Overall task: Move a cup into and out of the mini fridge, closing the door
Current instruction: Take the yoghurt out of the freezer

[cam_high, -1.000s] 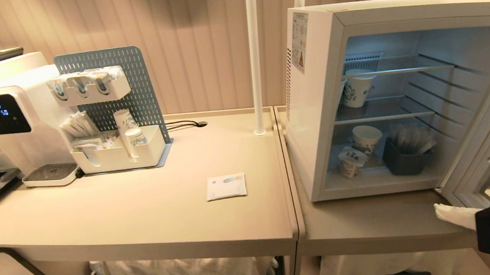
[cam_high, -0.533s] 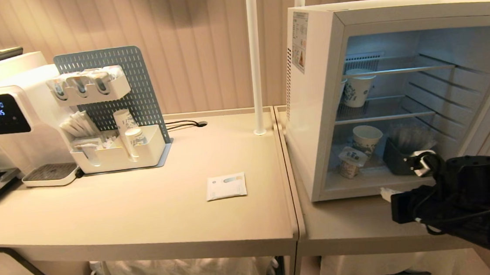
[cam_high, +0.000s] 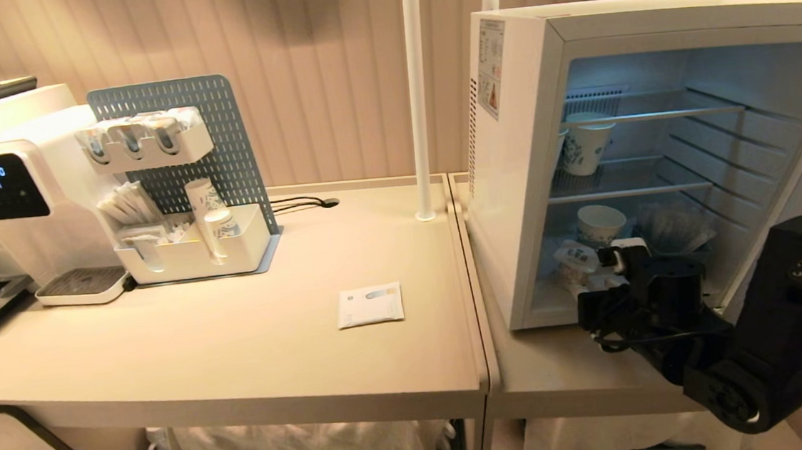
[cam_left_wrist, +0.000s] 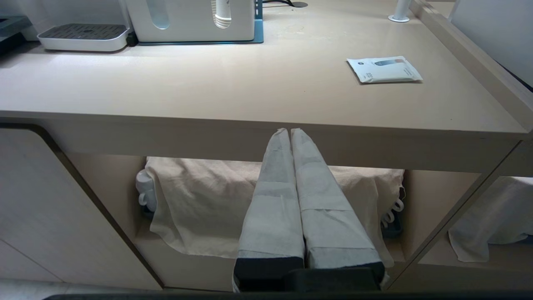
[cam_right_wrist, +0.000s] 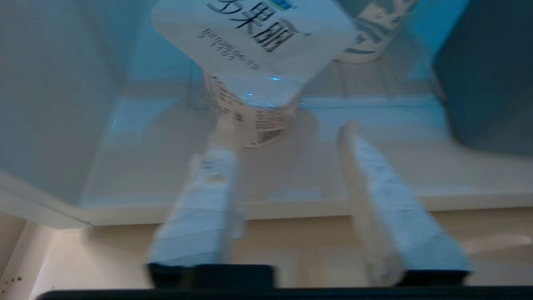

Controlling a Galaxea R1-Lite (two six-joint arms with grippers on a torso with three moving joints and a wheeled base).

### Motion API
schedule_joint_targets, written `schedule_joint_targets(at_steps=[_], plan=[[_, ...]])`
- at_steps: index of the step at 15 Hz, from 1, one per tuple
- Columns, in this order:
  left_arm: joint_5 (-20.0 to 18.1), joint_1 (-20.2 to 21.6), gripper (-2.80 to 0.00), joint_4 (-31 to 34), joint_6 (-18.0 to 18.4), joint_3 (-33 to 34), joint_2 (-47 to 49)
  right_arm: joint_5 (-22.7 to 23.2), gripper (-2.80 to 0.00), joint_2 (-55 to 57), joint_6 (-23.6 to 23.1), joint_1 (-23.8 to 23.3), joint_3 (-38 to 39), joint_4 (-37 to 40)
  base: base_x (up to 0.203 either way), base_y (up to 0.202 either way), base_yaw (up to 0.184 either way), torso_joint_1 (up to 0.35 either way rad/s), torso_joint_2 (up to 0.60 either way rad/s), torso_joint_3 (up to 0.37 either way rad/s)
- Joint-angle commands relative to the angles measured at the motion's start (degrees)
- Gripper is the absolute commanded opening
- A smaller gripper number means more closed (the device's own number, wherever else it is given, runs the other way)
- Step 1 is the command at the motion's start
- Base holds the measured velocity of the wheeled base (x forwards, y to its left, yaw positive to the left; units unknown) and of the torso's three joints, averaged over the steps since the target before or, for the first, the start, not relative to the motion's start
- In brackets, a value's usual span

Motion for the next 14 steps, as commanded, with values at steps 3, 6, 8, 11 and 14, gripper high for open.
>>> schedule_joint_targets(at_steps=[3, 6, 8, 11, 14], plan=[[0.0, 0.0, -2.8, 0.0, -0.1, 0.0, 0.1, -0.1, 0.0, 0.5, 0.1, 0.0, -3.0, 1.4, 0.0, 0.0, 0.0, 0.0, 0.0, 0.0], [0.0, 0.0, -2.8, 0.0, -0.1, 0.0, 0.1, -0.1, 0.0, 1.1, 0.2, -0.4, -4.6, 1.9, 0.0, 0.0, 0.0, 0.0, 0.0, 0.0], [0.0, 0.0, -2.8, 0.0, -0.1, 0.0, 0.1, 0.1, 0.0, 1.5, 0.4, -1.1, -7.1, 4.3, 0.0, 0.0, 0.0, 0.0, 0.0, 0.0], [0.0, 0.0, -2.8, 0.0, -0.2, 0.0, 0.1, 0.3, 0.0, 2.7, 0.7, -2.3, -12.3, 8.3, 0.0, 0.0, 0.0, 0.0, 0.0, 0.0], [0.1, 0.0, -2.8, 0.0, -0.2, 0.0, 0.1, 0.4, 0.0, 3.5, 1.0, -3.0, -17.4, 13.4, 0.0, 0.0, 0.0, 0.0, 0.0, 0.0]])
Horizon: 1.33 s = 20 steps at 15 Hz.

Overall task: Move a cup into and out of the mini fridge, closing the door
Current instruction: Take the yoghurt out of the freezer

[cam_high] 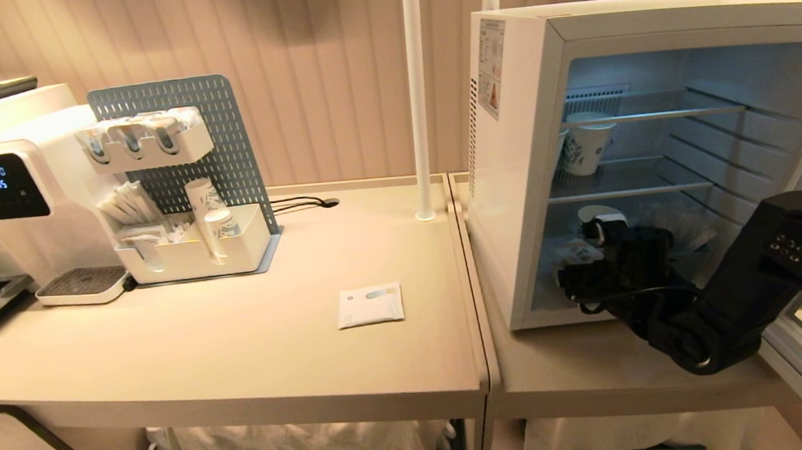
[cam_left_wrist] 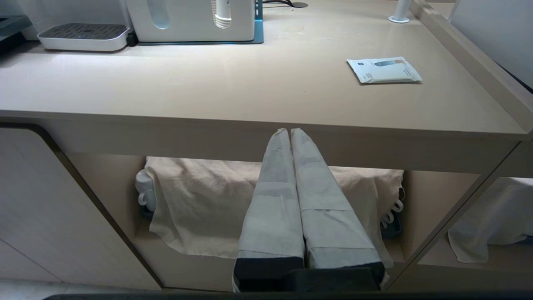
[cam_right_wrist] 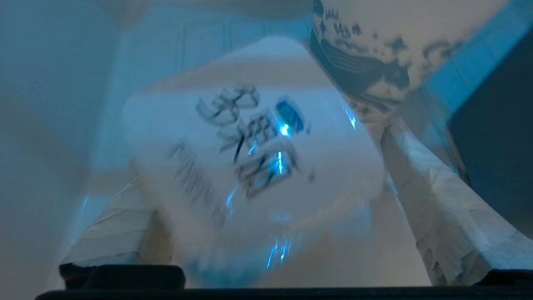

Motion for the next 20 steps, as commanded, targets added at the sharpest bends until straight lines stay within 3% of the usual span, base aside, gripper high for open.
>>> schedule_joint_targets(at_steps=[1, 8, 9, 15, 20], plan=[[0.1, 0.0, -2.8, 0.0, 0.0, 0.0, 0.1, -0.1, 0.0, 0.6, 0.3, -0.2, -2.1, 0.8, 0.0, 0.0, 0.0, 0.0, 0.0, 0.0], [0.0, 0.0, -2.8, 0.0, 0.0, 0.0, 0.1, 0.0, 0.0, 3.0, 0.3, -0.2, -5.2, 2.4, 0.0, 0.0, 0.0, 0.0, 0.0, 0.0], [0.0, 0.0, -2.8, 0.0, 0.0, 0.0, 0.1, 0.1, -2.8, 2.8, 0.3, -0.2, -5.2, 2.5, 0.0, 0.0, 0.0, 0.0, 0.0, 0.0], [0.0, 0.0, -2.8, 0.0, 0.0, 0.0, 0.1, 0.2, -2.8, -0.2, 1.5, -0.2, -2.7, 2.9, 0.0, 0.0, 0.0, 0.0, 0.0, 0.0], [0.0, 0.0, -2.8, 0.0, 0.0, 0.0, 0.1, 0.2, -2.8, -8.8, 2.5, 0.4, 5.1, 2.6, 0.0, 0.0, 0.0, 0.0, 0.0, 0.0]])
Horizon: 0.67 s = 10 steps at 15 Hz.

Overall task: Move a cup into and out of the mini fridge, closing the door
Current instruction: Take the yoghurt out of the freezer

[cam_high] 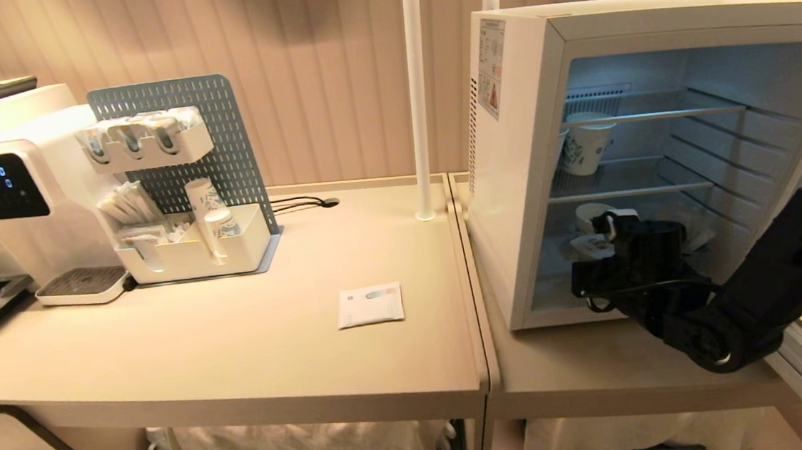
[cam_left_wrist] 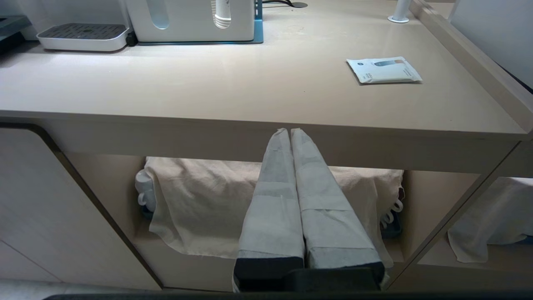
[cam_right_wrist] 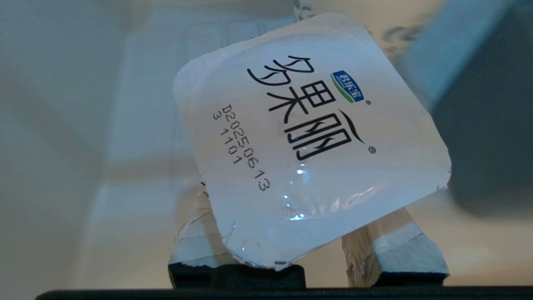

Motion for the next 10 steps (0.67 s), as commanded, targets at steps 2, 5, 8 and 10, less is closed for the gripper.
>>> schedule_joint_targets(at_steps=[2, 5, 8, 10], plan=[[0.0, 0.0, -2.8, 0.0, 0.0, 0.0, 0.1, -0.2, -2.8, -9.1, 0.9, 1.7, 6.8, -0.7, 0.0, 0.0, 0.0, 0.0, 0.0, 0.0], [0.0, 0.0, -2.8, 0.0, 0.0, 0.0, 0.1, -0.8, -2.8, -20.2, 1.8, 4.9, 14.6, -0.7, 0.0, 0.0, 0.0, 0.0, 0.0, 0.0], [0.0, 0.0, -2.8, 0.0, 0.0, 0.0, 0.1, -4.4, -2.8, -30.2, 1.9, 10.3, 23.0, -0.3, 0.0, 0.0, 0.0, 0.0, 0.0, 0.0], [0.0, 0.0, -2.8, 0.0, 0.0, 0.0, 0.1, -7.6, -2.8, -34.9, 1.9, 14.2, 26.9, -0.2, 0.0, 0.0, 0.0, 0.0, 0.0, 0.0]])
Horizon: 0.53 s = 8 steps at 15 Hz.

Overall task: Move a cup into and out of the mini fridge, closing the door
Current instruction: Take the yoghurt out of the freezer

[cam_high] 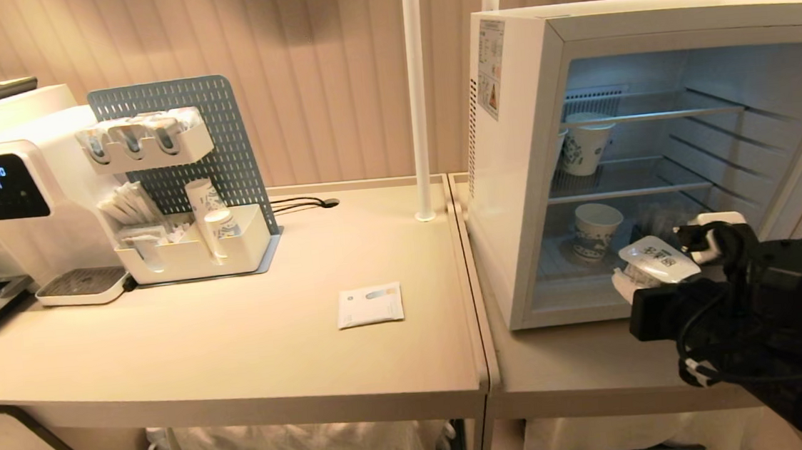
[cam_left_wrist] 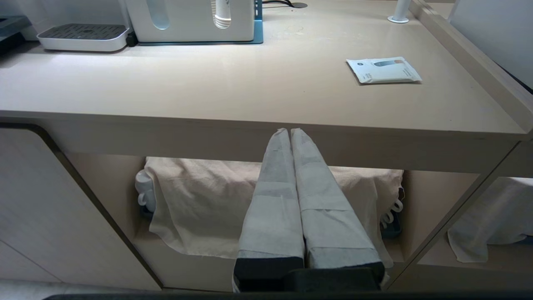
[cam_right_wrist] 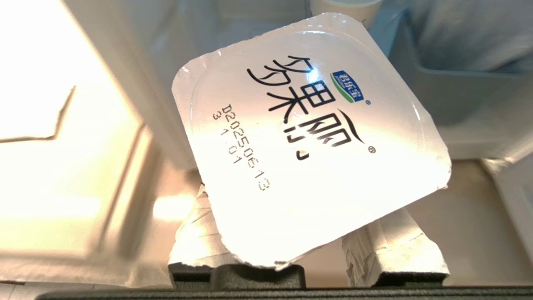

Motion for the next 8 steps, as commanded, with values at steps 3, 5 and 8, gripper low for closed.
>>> schedule_joint_targets(at_steps=[3, 5, 8], plan=[[0.0, 0.0, -2.8, 0.0, 0.0, 0.0, 0.1, -4.8, -2.8, -10.3, 0.0, 5.6, 4.3, 0.2, 0.0, 0.0, 0.0, 0.0, 0.0, 0.0], [0.0, 0.0, -2.8, 0.0, 0.0, 0.0, 0.1, -6.7, -2.8, -13.6, 0.1, 8.1, 5.2, 1.8, 0.0, 0.0, 0.0, 0.0, 0.0, 0.0], [0.0, 0.0, -2.8, 0.0, 0.0, 0.0, 0.1, -9.8, -2.8, -18.2, 0.1, 10.8, 5.8, 4.7, 0.0, 0.0, 0.0, 0.0, 0.0, 0.0]])
